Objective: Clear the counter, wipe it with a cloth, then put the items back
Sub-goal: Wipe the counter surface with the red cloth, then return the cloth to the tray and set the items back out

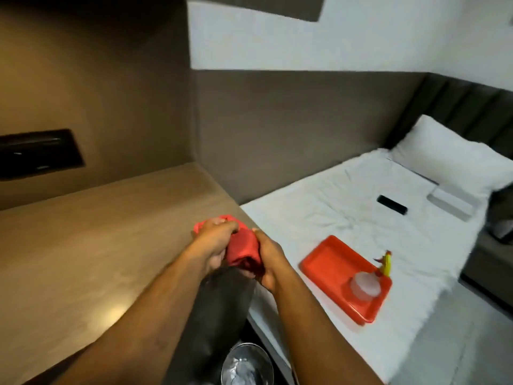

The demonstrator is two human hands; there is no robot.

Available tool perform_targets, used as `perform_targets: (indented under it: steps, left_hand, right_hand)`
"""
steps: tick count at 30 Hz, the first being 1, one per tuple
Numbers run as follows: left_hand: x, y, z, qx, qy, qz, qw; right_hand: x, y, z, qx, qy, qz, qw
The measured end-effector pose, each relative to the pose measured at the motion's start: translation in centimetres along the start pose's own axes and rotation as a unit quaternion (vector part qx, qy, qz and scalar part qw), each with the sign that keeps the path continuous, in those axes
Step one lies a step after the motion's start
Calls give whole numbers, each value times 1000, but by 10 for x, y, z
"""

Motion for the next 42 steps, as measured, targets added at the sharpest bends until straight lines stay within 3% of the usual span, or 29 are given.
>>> perform_targets:
  steps: [4, 8, 11, 14, 17, 21, 23, 27, 29, 35, 42]
  left_hand:
    - [92, -10, -13, -24, -76, 0, 997]
    - [173, -29, -46, -66, -110, -61, 990]
    - [231, -49, -80, -94, -122, -108, 982]
    - [284, -70, -123, -103, -103, -179, 973]
    - [326, -94, -173, -67, -76, -236, 967]
    - [361, -126, -237, -30, -74, -273, 959]
    - [367, -152, -266, -40, -67, -353, 932]
    - [357, -211, -296, -74, -70, -588, 802]
    - [355, -224, -303, -70, -67, -628, 772]
    - [353, -210, -301, -72, -68, -591, 801]
    - [304, -147, -232, -66, -84, -527, 843]
  right_hand:
    - [-97, -17, -11, 2, 27, -103, 994]
    - [-190, -27, -45, -64, 96, -137, 984]
    - [-247, -29, -78, -115, 164, -98, 975]
    - [-296, -19, -122, -102, 209, -41, 972]
    - [-327, -3, -174, -124, 255, 39, 958]
    - [-353, 25, -230, -196, 282, 65, 937]
    - [-364, 54, -254, -154, 278, 95, 943]
    - [-371, 121, -278, 0, 214, 181, 960]
    - [-377, 138, -282, 11, 226, 204, 952]
    - [-380, 138, -279, 11, 223, 234, 946]
    - [-337, 86, -232, -42, 202, 271, 940]
Point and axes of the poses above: each hand's wrist, its own z-axis away from the middle knuckle, its own x-axis out of the palm, y = z × x, the point moved 1 cm from there along -z, towards the middle knuckle, and after that the axes turned 10 degrees about -x, right-handed, at the moved point
